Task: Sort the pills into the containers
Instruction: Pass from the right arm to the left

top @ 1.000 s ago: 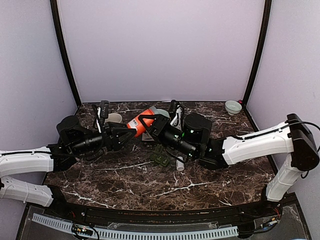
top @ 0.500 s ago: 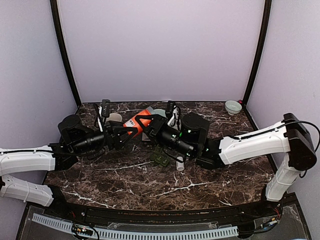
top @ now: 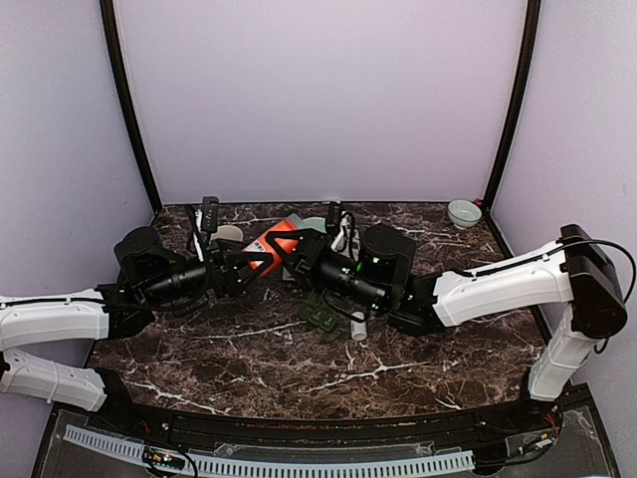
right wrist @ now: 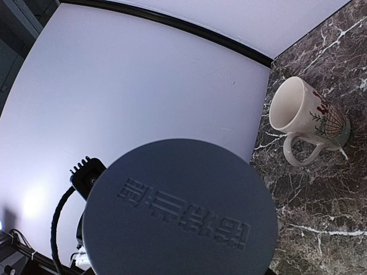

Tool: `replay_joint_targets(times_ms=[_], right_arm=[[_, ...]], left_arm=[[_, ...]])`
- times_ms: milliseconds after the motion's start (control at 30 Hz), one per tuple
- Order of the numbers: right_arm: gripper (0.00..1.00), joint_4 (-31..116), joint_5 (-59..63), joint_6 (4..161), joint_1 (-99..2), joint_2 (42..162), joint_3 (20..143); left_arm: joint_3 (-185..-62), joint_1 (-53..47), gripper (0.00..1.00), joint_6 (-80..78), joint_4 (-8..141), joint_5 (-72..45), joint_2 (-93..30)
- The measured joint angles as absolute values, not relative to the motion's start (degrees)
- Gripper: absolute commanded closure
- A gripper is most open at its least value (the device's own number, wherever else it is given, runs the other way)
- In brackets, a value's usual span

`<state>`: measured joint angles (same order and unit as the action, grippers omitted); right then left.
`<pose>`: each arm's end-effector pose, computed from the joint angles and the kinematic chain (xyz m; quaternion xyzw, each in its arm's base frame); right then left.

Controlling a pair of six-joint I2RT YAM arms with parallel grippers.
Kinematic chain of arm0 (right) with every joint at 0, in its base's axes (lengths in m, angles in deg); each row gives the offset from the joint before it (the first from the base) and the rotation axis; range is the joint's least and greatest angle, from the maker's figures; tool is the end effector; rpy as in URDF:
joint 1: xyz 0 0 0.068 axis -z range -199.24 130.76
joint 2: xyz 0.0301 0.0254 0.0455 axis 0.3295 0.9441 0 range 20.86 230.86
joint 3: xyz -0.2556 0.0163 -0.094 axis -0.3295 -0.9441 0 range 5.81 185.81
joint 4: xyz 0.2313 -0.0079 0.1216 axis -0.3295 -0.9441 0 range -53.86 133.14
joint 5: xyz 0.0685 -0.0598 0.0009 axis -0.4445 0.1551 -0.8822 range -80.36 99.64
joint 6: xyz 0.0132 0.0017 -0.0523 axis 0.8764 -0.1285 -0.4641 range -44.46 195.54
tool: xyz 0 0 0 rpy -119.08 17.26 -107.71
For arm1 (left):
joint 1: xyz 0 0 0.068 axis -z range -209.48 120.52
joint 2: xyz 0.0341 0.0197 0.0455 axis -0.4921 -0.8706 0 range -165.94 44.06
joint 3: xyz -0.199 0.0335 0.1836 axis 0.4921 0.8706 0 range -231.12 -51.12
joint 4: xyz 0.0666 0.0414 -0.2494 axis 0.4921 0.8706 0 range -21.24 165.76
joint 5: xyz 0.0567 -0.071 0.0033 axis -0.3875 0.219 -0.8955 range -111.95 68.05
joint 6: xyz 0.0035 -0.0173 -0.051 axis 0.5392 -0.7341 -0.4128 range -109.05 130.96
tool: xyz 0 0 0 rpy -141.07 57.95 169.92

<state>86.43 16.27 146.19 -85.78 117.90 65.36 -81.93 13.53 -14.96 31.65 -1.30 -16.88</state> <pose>0.1600 0.3581 0.2851 0.0669 0.6673 0.6756 0.3064 0.1672 -0.1731 0.2862 0.2296 0.6249 -0.5148 0.5402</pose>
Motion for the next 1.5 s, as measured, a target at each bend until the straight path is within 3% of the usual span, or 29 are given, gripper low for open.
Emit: replay_joint_targets(times_ms=[500,1000,1500], right_arm=[[0.87,87.32,14.31,146.12,-85.17,118.33,65.84],[0.43,87.28,13.17,144.88,-85.06,118.53,65.93],[0.34,82.69,12.64,140.42,-85.06,116.19,65.78]], left_arm=[[-82.82,12.78,0.55,-14.54,32.64,0.58,-16.88],[-82.85,12.81,0.63,-13.38,33.77,-0.17,-16.29],[-82.98,12.67,0.7,-11.96,35.96,-1.65,-15.29]])
